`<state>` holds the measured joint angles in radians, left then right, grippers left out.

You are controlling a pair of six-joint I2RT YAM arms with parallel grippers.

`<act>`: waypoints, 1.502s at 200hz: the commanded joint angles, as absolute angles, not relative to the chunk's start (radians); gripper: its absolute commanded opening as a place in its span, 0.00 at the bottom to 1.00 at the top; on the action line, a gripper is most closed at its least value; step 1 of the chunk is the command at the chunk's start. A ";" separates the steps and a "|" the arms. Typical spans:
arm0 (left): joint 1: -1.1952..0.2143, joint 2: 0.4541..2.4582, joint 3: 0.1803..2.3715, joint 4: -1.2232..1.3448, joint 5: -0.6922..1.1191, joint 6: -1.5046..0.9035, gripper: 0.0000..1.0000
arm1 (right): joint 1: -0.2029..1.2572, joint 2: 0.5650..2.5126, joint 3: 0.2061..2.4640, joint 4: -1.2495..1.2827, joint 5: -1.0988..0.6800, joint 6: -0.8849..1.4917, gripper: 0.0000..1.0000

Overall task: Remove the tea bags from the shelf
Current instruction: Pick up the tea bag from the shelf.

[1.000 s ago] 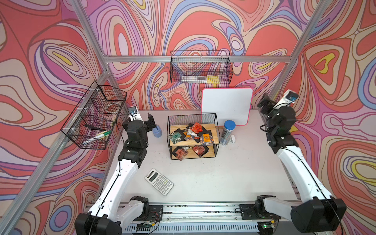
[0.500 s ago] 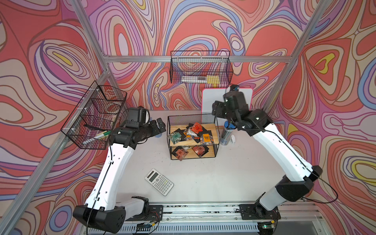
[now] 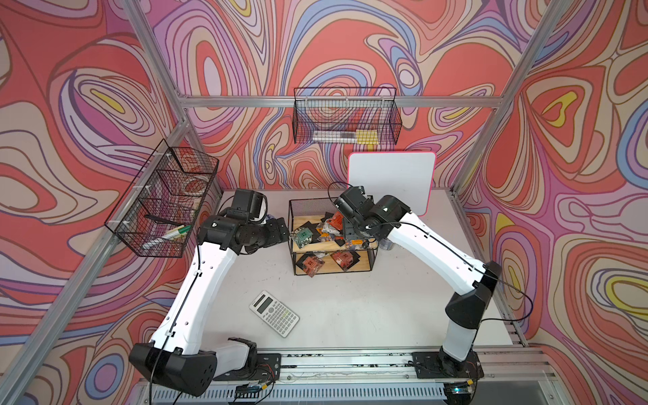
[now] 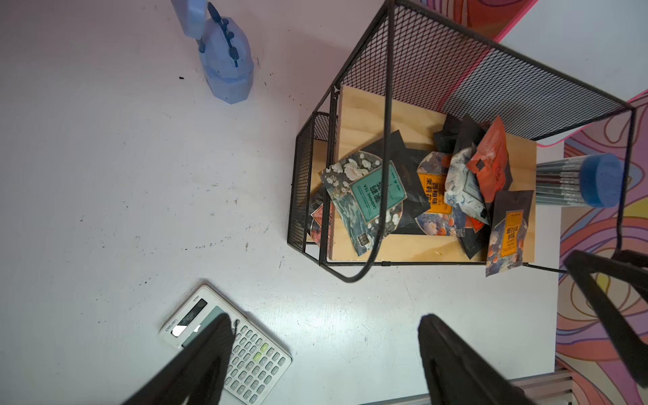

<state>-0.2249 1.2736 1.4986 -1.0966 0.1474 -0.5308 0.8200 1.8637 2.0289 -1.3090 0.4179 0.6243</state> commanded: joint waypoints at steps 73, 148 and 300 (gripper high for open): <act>-0.235 1.305 1.468 -1.038 0.203 -0.474 0.80 | 0.826 1.978 2.073 -1.349 0.381 0.601 0.79; -0.246 1.308 1.491 -1.044 0.191 -0.484 0.76 | 0.832 1.812 2.035 -1.344 0.419 0.683 0.74; -0.267 1.357 1.442 -0.935 0.199 -0.487 0.65 | 0.712 1.126 0.795 -0.038 -0.116 1.725 0.63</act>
